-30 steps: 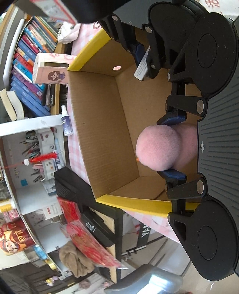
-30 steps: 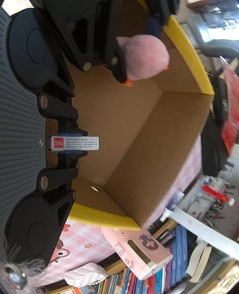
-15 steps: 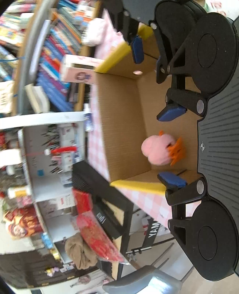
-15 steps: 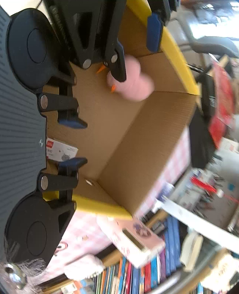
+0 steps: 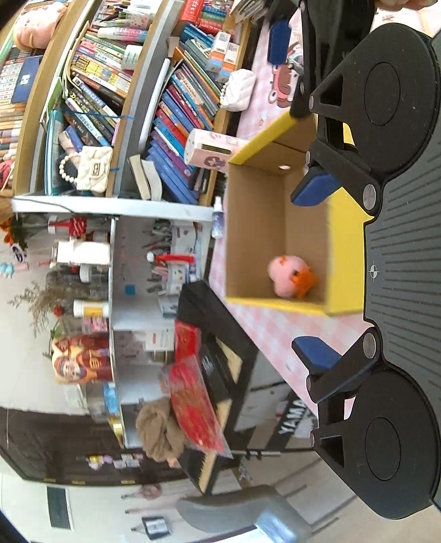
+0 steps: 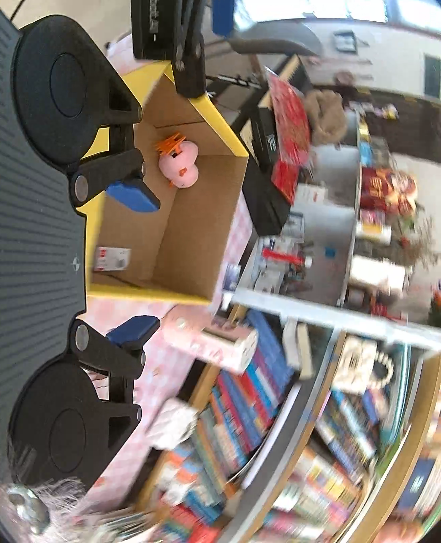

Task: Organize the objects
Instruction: 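Withdraw both tools from the box back toward the remaining objects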

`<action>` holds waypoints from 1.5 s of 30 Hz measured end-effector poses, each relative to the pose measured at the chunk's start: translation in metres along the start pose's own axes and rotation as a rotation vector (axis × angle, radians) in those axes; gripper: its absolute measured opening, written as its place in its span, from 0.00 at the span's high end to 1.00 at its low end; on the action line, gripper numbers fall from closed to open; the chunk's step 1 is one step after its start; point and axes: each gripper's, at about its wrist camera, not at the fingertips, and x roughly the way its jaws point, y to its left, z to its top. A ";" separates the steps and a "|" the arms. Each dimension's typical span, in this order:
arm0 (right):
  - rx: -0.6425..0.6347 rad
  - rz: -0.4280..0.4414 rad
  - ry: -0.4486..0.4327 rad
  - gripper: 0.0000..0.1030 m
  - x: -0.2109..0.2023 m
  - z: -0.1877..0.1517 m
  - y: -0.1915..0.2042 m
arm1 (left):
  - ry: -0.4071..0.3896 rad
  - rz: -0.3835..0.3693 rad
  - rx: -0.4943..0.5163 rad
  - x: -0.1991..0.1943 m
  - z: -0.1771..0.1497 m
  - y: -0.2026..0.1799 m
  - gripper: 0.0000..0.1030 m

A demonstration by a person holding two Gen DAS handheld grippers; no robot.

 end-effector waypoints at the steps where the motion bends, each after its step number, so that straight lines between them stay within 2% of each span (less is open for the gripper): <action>1: 0.021 -0.013 0.004 0.35 -0.008 -0.007 0.001 | 0.006 0.010 -0.008 -0.006 -0.006 0.002 0.16; 7: 0.055 -0.072 0.020 0.32 -0.053 -0.048 0.017 | 0.052 0.032 -0.011 -0.043 -0.042 0.014 0.16; 15: 0.076 -0.085 0.058 0.27 -0.096 -0.085 0.033 | 0.101 0.028 -0.010 -0.077 -0.073 0.025 0.16; 31: 0.147 -0.166 0.126 0.23 -0.142 -0.127 0.034 | 0.154 -0.087 0.086 -0.106 -0.100 0.005 0.16; 45: 0.220 -0.245 0.173 0.20 -0.154 -0.143 0.002 | 0.151 -0.174 0.166 -0.102 -0.097 -0.035 0.16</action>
